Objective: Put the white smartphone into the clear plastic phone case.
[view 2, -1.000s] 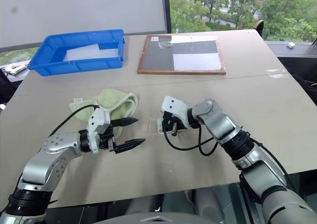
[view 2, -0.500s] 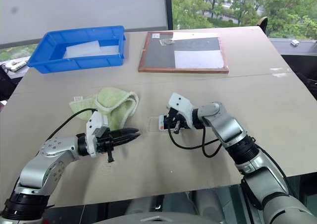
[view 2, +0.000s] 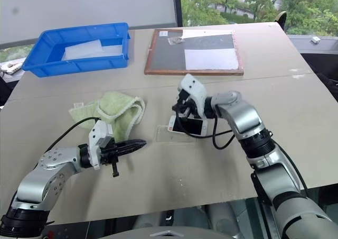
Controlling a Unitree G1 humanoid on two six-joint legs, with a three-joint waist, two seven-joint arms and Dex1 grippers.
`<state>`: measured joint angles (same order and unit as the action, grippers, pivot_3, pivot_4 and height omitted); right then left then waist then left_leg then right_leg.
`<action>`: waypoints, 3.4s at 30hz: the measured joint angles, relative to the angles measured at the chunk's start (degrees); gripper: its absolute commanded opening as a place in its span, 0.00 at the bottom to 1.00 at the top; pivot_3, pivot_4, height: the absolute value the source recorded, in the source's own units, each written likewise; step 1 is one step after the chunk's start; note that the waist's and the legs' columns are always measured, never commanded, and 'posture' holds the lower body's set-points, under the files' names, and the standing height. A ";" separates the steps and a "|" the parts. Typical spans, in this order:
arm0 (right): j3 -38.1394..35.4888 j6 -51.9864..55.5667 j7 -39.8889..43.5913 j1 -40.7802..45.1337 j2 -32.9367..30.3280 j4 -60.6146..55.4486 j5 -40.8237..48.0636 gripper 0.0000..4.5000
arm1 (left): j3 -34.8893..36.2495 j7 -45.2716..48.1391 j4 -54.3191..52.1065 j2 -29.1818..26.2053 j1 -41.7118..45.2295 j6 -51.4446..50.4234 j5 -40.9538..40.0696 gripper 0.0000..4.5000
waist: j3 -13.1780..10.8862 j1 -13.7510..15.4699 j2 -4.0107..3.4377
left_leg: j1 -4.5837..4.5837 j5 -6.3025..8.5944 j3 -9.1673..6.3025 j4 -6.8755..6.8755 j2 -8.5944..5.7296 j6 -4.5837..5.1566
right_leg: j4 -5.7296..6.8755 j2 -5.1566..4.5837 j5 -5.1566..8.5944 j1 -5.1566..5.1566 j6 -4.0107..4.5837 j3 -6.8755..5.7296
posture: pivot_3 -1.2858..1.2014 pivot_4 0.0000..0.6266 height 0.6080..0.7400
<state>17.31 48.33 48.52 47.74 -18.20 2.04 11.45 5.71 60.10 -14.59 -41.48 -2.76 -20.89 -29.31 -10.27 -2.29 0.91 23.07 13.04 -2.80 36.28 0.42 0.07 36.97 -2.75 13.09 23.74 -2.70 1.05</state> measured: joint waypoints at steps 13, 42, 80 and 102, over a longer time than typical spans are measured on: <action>8.85 -13.38 4.84 0.79 -3.63 14.19 -10.06 0.00 | -5.25 -4.38 1.14 2.27 1.06 0.52 7.24 0.00 | -0.03 -0.05 0.00 | 0.08 0.00 0.26 0.00 0.01 0.00 | -0.03 0.05 -0.02 0.04 -0.01 -0.01 | 0.52 0.24 1.00; 9.81 -13.36 10.73 -4.21 -5.40 1.18 -9.31 0.00 | -6.43 -4.03 2.86 4.01 3.25 1.06 7.87 0.00 | -0.03 0.11 0.01 | 0.06 -0.01 0.21 0.10 -0.03 0.00 | 0.07 0.03 -0.04 0.00 -0.02 -0.03 | 0.52 0.24 1.00; 6.22 -7.57 10.06 -5.96 -3.33 -4.49 -1.28 0.00 | -6.20 -3.66 2.86 3.92 2.36 1.56 7.75 0.00 | -0.01 0.09 0.03 | -0.09 -0.01 0.05 0.21 -0.04 0.00 | 0.45 0.04 -0.03 -0.05 0.00 0.00 | 0.52 0.24 1.00; 16.54 -3.90 17.30 -8.69 -13.53 -11.91 0.03 0.00 | -5.88 -3.60 2.81 3.56 1.89 1.61 7.61 0.00 | -0.01 0.10 0.03 | -0.12 -0.01 0.04 0.35 -0.05 0.00 | 0.59 0.04 -0.01 -0.05 0.00 0.01 | 0.52 0.24 1.00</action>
<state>33.85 44.44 65.82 39.05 -31.74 -9.87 11.48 -0.17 56.50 -11.78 -37.92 -0.87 -19.28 -21.70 -10.28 -2.20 0.94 22.95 13.03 -2.76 36.63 0.38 0.06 37.56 -2.71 13.08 23.69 -2.70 1.06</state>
